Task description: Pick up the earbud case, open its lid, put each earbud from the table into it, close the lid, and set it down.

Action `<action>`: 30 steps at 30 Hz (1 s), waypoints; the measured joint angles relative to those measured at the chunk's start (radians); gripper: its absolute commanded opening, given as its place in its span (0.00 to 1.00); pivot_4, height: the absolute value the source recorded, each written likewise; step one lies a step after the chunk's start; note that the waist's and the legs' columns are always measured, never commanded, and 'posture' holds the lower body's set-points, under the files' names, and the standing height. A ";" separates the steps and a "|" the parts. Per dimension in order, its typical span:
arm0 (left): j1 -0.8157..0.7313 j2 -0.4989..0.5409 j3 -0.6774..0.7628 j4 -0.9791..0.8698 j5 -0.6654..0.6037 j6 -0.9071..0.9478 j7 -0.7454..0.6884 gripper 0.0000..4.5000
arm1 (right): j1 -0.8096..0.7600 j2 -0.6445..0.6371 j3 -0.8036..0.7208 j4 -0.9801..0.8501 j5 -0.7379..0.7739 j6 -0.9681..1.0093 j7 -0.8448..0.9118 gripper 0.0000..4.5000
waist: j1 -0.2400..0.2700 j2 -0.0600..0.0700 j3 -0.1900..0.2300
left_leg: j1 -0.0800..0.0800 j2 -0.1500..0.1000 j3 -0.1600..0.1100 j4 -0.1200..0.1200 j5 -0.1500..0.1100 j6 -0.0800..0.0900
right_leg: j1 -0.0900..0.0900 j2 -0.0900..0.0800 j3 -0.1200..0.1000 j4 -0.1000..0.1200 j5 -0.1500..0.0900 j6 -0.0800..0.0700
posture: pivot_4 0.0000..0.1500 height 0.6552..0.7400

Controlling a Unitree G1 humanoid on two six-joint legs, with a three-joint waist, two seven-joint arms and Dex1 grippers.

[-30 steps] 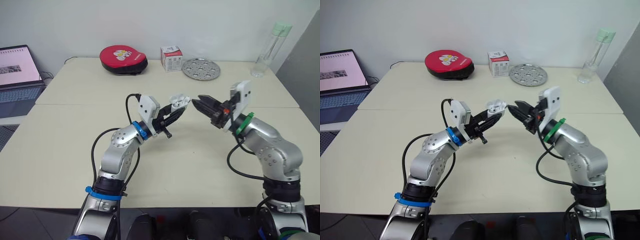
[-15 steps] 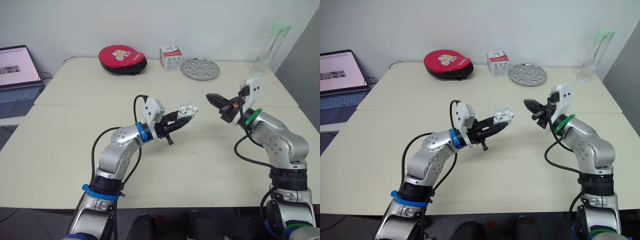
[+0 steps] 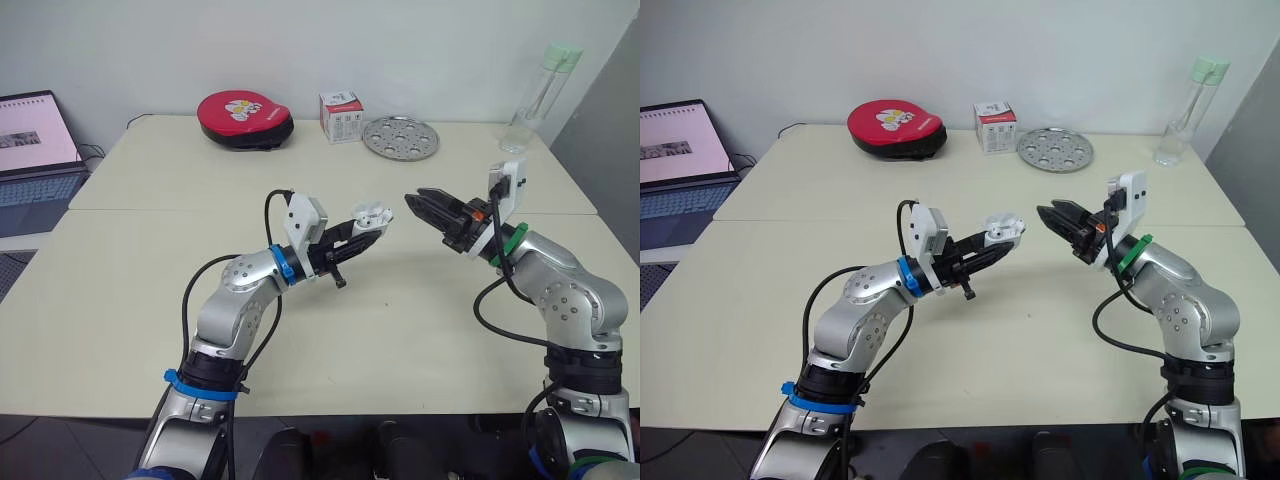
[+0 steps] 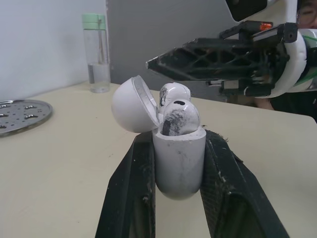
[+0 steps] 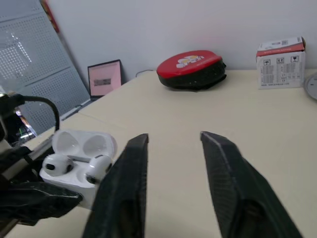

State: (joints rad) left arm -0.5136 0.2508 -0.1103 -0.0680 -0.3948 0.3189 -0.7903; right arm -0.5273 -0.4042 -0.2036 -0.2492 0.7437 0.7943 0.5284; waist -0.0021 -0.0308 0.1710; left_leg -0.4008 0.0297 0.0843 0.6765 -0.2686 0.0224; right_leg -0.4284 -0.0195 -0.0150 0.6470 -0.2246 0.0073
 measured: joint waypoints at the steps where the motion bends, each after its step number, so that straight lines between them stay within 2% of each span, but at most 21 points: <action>1: 0.000 -0.002 0.000 0.000 -0.001 0.001 0.003 0.17 | 0.006 0.007 -0.001 -0.015 0.022 0.006 -0.002 0.40 | 0.000 0.000 0.000 | 0.000 0.000 0.000 0.000 0.000 0.000 | 0.000 0.000 0.000 0.000 0.000 0.000 | 1.00 1.00; 12: 0.000 -0.003 0.001 0.000 -0.003 0.002 0.014 0.17 | 0.044 0.076 0.031 -0.083 0.084 0.033 -0.063 0.40 | 0.000 0.000 0.000 | 0.000 0.000 0.000 0.000 0.000 0.000 | 0.000 0.000 0.000 0.000 0.000 0.000 | 1.00 1.00; 30: -0.001 -0.019 0.001 0.000 -0.004 0.005 0.017 0.17 | 0.048 0.098 0.087 -0.083 0.043 -0.003 -0.095 0.40 | 0.000 0.000 0.000 | 0.000 0.000 0.000 0.000 0.000 0.000 | 0.000 0.000 0.000 0.000 0.000 0.000 | 1.00 1.00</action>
State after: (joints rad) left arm -0.5144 0.2320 -0.1092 -0.0681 -0.3991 0.3239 -0.7730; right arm -0.4790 -0.3060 -0.1164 -0.3320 0.7862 0.7916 0.4332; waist -0.0021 -0.0307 0.1710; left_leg -0.4008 0.0296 0.0843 0.6765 -0.2686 0.0224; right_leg -0.4284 -0.0196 -0.0149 0.6469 -0.2247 0.0074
